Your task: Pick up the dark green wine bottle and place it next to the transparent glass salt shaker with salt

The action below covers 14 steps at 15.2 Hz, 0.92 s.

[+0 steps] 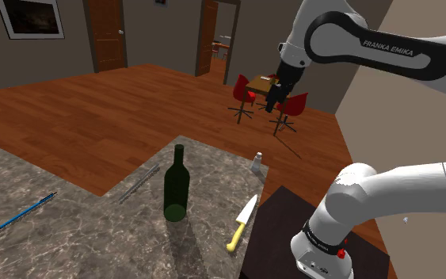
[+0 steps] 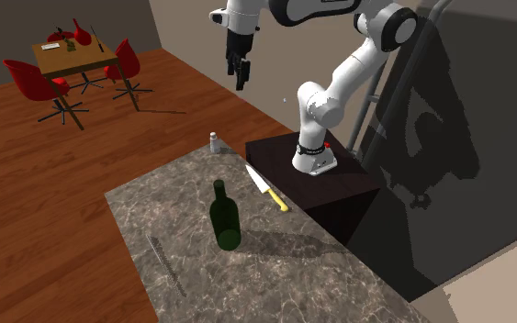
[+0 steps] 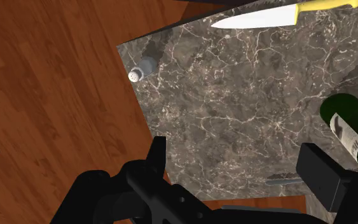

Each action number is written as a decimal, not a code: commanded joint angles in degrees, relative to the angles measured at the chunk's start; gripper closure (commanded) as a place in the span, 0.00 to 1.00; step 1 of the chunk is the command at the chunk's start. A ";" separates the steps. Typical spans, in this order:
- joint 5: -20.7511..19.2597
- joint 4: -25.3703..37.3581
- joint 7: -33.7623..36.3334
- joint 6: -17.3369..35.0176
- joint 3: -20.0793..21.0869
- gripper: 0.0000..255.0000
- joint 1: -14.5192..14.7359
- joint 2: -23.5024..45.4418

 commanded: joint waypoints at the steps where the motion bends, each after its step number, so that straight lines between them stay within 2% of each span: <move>1: 0.00 0.00 0.00 0.00 0.00 0.00 0.00 0.00; 14: 7.50 7.57 9.81 6.88 10.29 0.00 4.85 19.78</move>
